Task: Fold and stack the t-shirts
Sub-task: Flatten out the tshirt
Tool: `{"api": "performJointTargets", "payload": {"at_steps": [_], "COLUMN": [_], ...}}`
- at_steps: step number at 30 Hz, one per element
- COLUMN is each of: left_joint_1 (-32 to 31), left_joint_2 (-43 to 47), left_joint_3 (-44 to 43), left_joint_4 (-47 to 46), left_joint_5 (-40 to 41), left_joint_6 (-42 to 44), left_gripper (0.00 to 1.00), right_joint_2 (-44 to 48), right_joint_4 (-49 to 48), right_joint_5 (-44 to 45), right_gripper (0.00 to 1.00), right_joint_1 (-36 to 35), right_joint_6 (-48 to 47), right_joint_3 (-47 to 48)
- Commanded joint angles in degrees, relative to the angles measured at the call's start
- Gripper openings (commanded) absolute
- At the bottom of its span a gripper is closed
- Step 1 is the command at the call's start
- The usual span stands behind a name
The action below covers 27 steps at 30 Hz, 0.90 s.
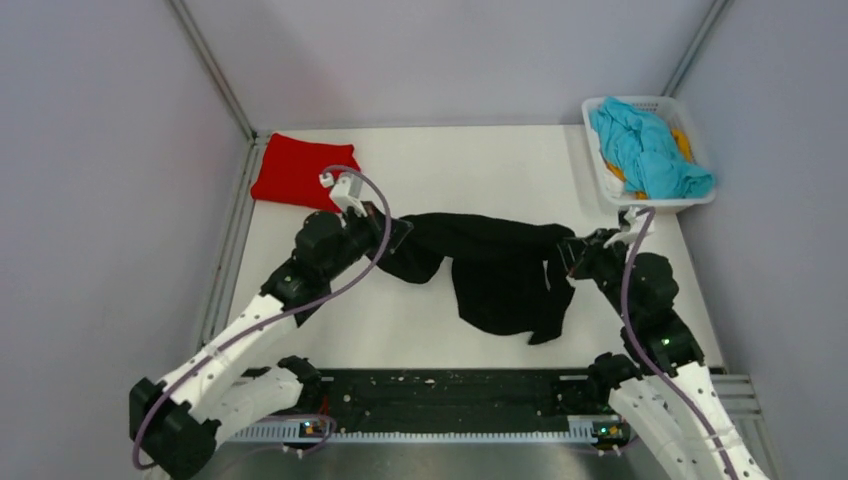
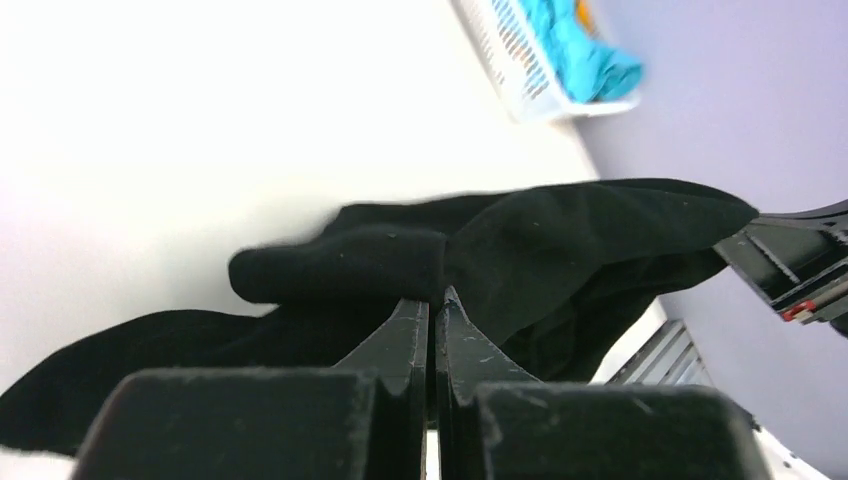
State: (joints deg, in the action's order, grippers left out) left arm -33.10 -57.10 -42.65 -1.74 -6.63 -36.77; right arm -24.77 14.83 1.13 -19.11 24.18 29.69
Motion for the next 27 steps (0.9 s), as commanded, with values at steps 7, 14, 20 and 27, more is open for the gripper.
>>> {"api": "performJointTargets", "payload": {"at_steps": [7, 14, 20, 27], "left_joint_1": [-0.4, -0.4, -0.4, -0.4], "left_joint_2": [23.6, 28.5, 24.3, 11.8], "left_joint_3": [-12.3, -22.9, -30.6, -29.5], "left_joint_4": [10.0, 13.0, 16.2, 20.0], "left_joint_5": [5.9, 0.6, 2.7, 28.1], "left_joint_6": [7.4, 9.2, 10.7, 12.6], "left_gripper": [0.0, 0.0, 0.0, 0.0], "right_joint_2": [-3.0, -7.8, -11.3, -19.4], "right_joint_4": [2.4, 0.2, -1.1, 2.5], "right_joint_5": [-17.7, -31.1, -33.2, -14.9], "right_gripper": [0.0, 0.0, 0.0, 0.0], "right_joint_1": [-0.6, -0.5, -0.6, -0.5], "right_joint_6": [-5.6, -1.2, 0.6, -2.1], "right_joint_3": [31.0, 45.3, 51.9, 47.2]}}
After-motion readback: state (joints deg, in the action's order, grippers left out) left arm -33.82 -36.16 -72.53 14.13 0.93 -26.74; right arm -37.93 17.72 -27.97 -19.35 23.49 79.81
